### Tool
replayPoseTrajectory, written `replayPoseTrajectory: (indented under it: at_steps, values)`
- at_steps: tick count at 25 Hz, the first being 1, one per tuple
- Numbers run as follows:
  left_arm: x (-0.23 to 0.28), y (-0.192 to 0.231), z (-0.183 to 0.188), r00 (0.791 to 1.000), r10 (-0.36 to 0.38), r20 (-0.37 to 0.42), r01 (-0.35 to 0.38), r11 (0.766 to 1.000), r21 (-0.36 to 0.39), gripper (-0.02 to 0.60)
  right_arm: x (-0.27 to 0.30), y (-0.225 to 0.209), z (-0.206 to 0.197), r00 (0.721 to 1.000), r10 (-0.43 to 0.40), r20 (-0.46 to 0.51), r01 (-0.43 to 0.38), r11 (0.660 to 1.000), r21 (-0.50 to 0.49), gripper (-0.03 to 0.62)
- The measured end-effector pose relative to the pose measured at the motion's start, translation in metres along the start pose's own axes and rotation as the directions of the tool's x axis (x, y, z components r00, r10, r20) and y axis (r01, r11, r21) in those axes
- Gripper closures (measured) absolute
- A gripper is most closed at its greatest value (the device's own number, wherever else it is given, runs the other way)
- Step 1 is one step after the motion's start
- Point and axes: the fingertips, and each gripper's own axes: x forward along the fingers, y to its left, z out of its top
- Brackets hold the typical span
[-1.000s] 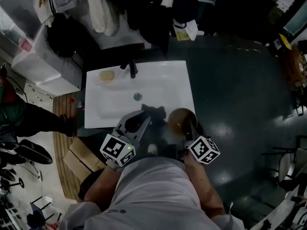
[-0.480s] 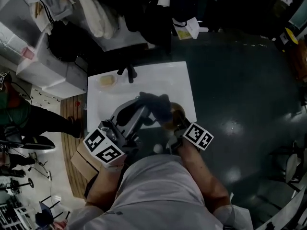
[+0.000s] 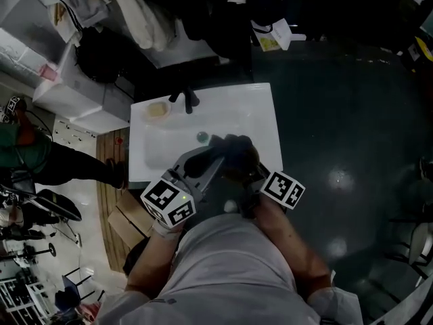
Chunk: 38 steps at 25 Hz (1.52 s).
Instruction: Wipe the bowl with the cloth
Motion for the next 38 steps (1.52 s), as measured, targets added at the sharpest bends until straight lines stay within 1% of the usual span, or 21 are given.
replayPoseTrajectory:
  at_steps: [2, 3, 5, 7, 8, 10, 12, 14, 15, 17, 19, 20, 22, 25, 27, 30, 32, 33, 34, 36, 38]
  values:
    - [0.008, -0.005, -0.017, 0.997, 0.0, -0.076, 0.004, 0.999, 0.052, 0.534, -0.002, -0.003, 0.003, 1.0, -0.014, 0.005, 0.014, 1.0, -0.019, 0.522]
    - [0.012, -0.009, -0.024, 0.994, -0.004, -0.113, 0.014, 0.996, 0.083, 0.521, -0.003, -0.006, 0.005, 1.0, -0.028, 0.01, 0.028, 0.999, -0.024, 0.522]
    - [0.017, -0.02, -0.036, 0.981, -0.026, -0.193, 0.054, 0.988, 0.142, 0.442, -0.007, -0.014, 0.01, 0.998, -0.06, 0.027, 0.06, 0.998, -0.014, 0.522]
    - [0.02, -0.029, -0.047, 0.963, -0.048, -0.267, 0.103, 0.976, 0.193, 0.365, -0.011, -0.023, 0.013, 0.996, -0.082, 0.043, 0.081, 0.997, 0.018, 0.522]
    - [0.021, -0.031, -0.051, 0.956, -0.051, -0.289, 0.117, 0.969, 0.218, 0.341, -0.012, -0.027, 0.014, 0.995, -0.089, 0.048, 0.087, 0.996, 0.035, 0.522]
    - [0.02, -0.029, -0.052, 0.954, -0.042, -0.297, 0.121, 0.959, 0.254, 0.333, -0.014, -0.035, 0.013, 0.993, -0.101, 0.054, 0.098, 0.993, 0.059, 0.522]
    - [0.019, -0.025, -0.049, 0.956, -0.028, -0.293, 0.113, 0.955, 0.276, 0.333, -0.017, -0.04, 0.012, 0.992, -0.107, 0.063, 0.102, 0.992, 0.076, 0.522]
    - [0.019, -0.02, -0.053, 0.946, -0.003, -0.323, 0.116, 0.937, 0.329, 0.333, -0.019, -0.039, 0.013, 0.992, -0.104, 0.07, 0.098, 0.992, 0.081, 0.522]
    - [0.02, -0.018, -0.058, 0.938, 0.013, -0.347, 0.125, 0.92, 0.373, 0.333, -0.02, -0.037, 0.013, 0.992, -0.1, 0.071, 0.095, 0.993, 0.071, 0.522]
    - [0.022, -0.018, -0.069, 0.921, 0.038, -0.388, 0.158, 0.873, 0.46, 0.333, -0.021, -0.031, 0.013, 0.993, -0.096, 0.062, 0.094, 0.995, 0.034, 0.522]
    - [0.026, -0.021, -0.077, 0.909, 0.05, -0.413, 0.19, 0.833, 0.52, 0.333, -0.022, -0.025, 0.011, 0.994, -0.097, 0.052, 0.098, 0.995, -0.012, 0.522]
    - [0.027, -0.021, -0.079, 0.905, 0.057, -0.422, 0.199, 0.819, 0.538, 0.334, -0.023, -0.022, 0.01, 0.994, -0.1, 0.051, 0.102, 0.994, -0.036, 0.522]
    - [0.029, -0.019, -0.082, 0.9, 0.068, -0.43, 0.204, 0.807, 0.554, 0.334, -0.025, -0.019, 0.01, 0.992, -0.113, 0.057, 0.117, 0.99, -0.082, 0.522]
    - [0.03, -0.016, -0.086, 0.894, 0.067, -0.443, 0.214, 0.804, 0.554, 0.336, -0.028, -0.016, 0.012, 0.988, -0.135, 0.071, 0.145, 0.979, -0.146, 0.522]
    - [0.031, -0.018, -0.091, 0.887, 0.066, -0.458, 0.235, 0.789, 0.568, 0.35, -0.029, -0.012, 0.012, 0.988, -0.139, 0.07, 0.15, 0.97, -0.19, 0.522]
    - [0.03, -0.025, -0.104, 0.866, 0.07, -0.494, 0.282, 0.748, 0.601, 0.446, -0.029, 0.002, 0.007, 0.99, -0.128, 0.059, 0.139, 0.948, -0.285, 0.523]
    - [0.029, -0.024, -0.111, 0.856, 0.105, -0.506, 0.288, 0.715, 0.636, 0.46, -0.028, 0.012, 0.005, 0.991, -0.124, 0.056, 0.136, 0.912, -0.388, 0.523]
    - [0.028, -0.022, -0.112, 0.855, 0.122, -0.505, 0.283, 0.706, 0.649, 0.467, -0.027, 0.017, 0.004, 0.991, -0.125, 0.053, 0.136, 0.893, -0.43, 0.523]
    - [0.027, -0.02, -0.113, 0.854, 0.136, -0.503, 0.275, 0.702, 0.656, 0.471, -0.026, 0.02, 0.002, 0.991, -0.127, 0.05, 0.136, 0.878, -0.459, 0.523]
    - [0.026, -0.017, -0.112, 0.851, 0.157, -0.501, 0.258, 0.707, 0.659, 0.484, -0.024, 0.024, -0.002, 0.99, -0.133, 0.038, 0.135, 0.86, -0.492, 0.523]
    - [0.023, -0.014, -0.108, 0.852, 0.17, -0.496, 0.235, 0.722, 0.651, 0.504, -0.023, 0.028, -0.008, 0.991, -0.135, 0.024, 0.127, 0.84, -0.527, 0.523]
